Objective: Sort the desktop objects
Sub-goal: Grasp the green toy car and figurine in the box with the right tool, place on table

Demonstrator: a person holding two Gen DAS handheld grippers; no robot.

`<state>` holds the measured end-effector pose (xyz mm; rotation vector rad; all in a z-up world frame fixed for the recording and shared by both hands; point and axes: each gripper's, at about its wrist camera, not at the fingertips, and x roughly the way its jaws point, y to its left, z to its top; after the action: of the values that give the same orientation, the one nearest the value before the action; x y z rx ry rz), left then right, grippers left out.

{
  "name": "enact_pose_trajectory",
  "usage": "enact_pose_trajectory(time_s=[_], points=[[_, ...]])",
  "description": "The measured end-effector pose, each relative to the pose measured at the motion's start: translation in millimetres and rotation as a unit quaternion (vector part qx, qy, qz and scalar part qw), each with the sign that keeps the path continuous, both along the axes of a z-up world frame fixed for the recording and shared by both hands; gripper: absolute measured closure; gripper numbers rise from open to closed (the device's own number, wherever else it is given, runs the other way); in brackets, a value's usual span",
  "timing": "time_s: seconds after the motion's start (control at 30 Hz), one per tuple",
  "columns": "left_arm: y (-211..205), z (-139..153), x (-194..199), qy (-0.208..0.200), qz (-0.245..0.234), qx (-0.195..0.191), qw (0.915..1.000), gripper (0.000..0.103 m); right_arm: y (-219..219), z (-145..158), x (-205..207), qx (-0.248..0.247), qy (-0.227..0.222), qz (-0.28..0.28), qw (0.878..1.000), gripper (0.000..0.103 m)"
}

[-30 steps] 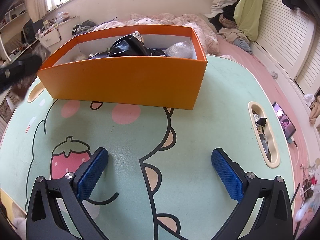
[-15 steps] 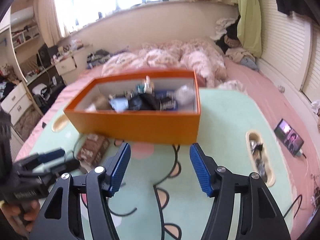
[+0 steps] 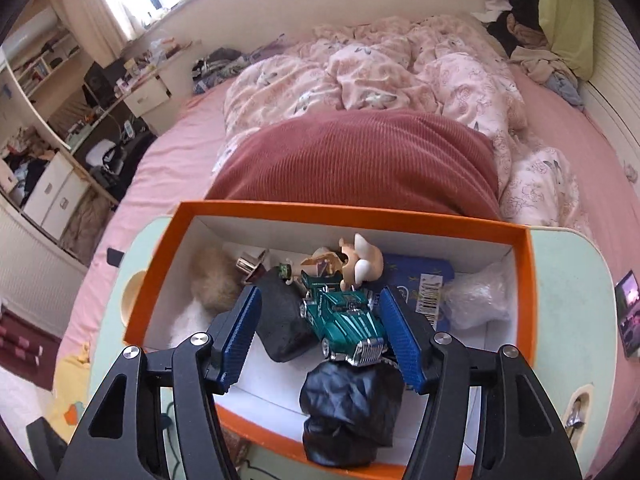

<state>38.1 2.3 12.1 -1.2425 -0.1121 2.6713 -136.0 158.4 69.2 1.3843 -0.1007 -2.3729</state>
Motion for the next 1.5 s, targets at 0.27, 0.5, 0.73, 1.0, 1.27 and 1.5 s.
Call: enact_pose_trajectory(time_s=[0.27, 0.5, 0.73, 1.0, 1.27, 1.5], points=[[-1, 0, -2, 0.001, -0.001, 0.005, 1.0000, 0.007, 23, 25, 17, -0.076, 0.008, 0.002, 0.997, 0.072], [-1, 0, -5, 0.001, 0.001, 0.005, 1.0000, 0.007, 52, 77, 106, -0.099, 0.109, 0.025, 0.989, 0.072], [-4, -1, -2, 0.002, 0.000, 0.003, 1.0000, 0.006, 43, 21, 147, -0.053, 0.096, 0.050, 0.993, 0.073], [-4, -2, -2, 0.002, 0.000, 0.002, 1.0000, 0.006, 34, -3, 138, -0.012, 0.094, 0.045, 0.995, 0.074], [-14, -1, -3, 0.002, 0.009, 0.027, 0.9996, 0.006, 69, 5, 170, 0.021, 0.136, -0.020, 0.990, 0.019], [-23, 24, -3, 0.048, 0.026, 0.045, 0.9975, 0.006, 71, -30, 174, 0.107, 0.097, -0.054, 0.988, 0.014]])
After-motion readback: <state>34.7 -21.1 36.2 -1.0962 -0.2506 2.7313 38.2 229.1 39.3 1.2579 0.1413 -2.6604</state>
